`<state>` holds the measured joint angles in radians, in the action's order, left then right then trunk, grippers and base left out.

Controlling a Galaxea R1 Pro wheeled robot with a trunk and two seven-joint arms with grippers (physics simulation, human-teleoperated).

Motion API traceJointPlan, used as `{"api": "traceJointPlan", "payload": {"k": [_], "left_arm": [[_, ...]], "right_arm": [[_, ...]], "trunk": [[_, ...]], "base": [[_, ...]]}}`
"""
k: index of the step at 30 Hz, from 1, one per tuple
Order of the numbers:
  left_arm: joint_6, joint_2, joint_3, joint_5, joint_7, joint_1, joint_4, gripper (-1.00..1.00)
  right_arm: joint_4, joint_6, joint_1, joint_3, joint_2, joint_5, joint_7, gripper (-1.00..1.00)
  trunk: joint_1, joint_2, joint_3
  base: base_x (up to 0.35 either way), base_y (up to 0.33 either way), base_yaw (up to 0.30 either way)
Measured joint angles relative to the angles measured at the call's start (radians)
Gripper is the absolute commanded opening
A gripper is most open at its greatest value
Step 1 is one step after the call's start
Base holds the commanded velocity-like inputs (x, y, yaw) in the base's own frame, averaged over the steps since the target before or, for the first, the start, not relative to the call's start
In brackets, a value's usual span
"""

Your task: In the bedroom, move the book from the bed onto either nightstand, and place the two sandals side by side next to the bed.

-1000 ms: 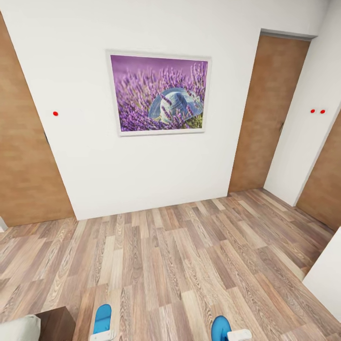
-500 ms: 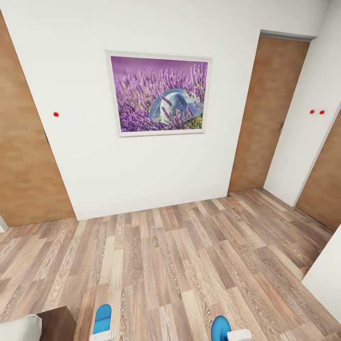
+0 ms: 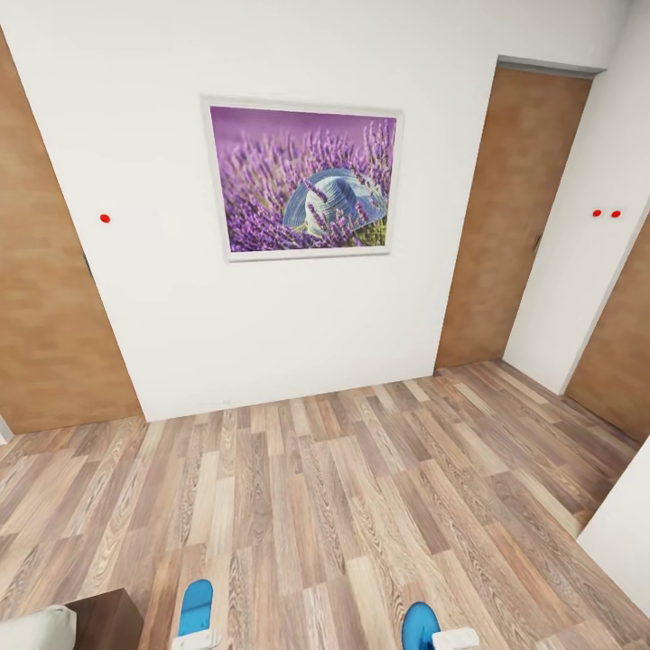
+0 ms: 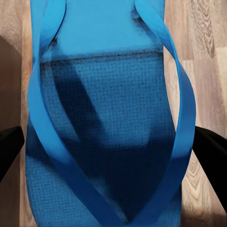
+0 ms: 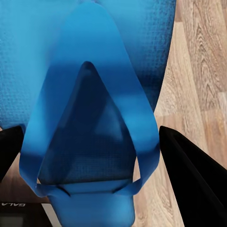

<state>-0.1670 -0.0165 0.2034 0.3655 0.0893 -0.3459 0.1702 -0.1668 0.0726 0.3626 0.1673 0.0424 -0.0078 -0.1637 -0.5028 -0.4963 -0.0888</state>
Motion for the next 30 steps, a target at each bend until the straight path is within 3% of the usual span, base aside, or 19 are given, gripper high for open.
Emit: {"api": "traceJointPlan", "payload": {"k": [11,30], "left_arm": [[0.001,0.000,0.001,0.000,-0.002,0.000,-0.001,-1.00],[0.000,0.000,0.001,-0.001,0.000,0.000,-0.001,-1.00]], "right_arm": [[0.000,0.000,0.000,0.001,0.002,0.000,0.000,-1.00],[0.000,0.000,0.000,0.001,0.000,0.008,0.000,-1.00]], "trunk": [[0.000,0.000,-0.002],[0.000,0.000,-0.022]], "base": [[0.314,0.000,0.017],[0.337,0.000,0.110]]}}
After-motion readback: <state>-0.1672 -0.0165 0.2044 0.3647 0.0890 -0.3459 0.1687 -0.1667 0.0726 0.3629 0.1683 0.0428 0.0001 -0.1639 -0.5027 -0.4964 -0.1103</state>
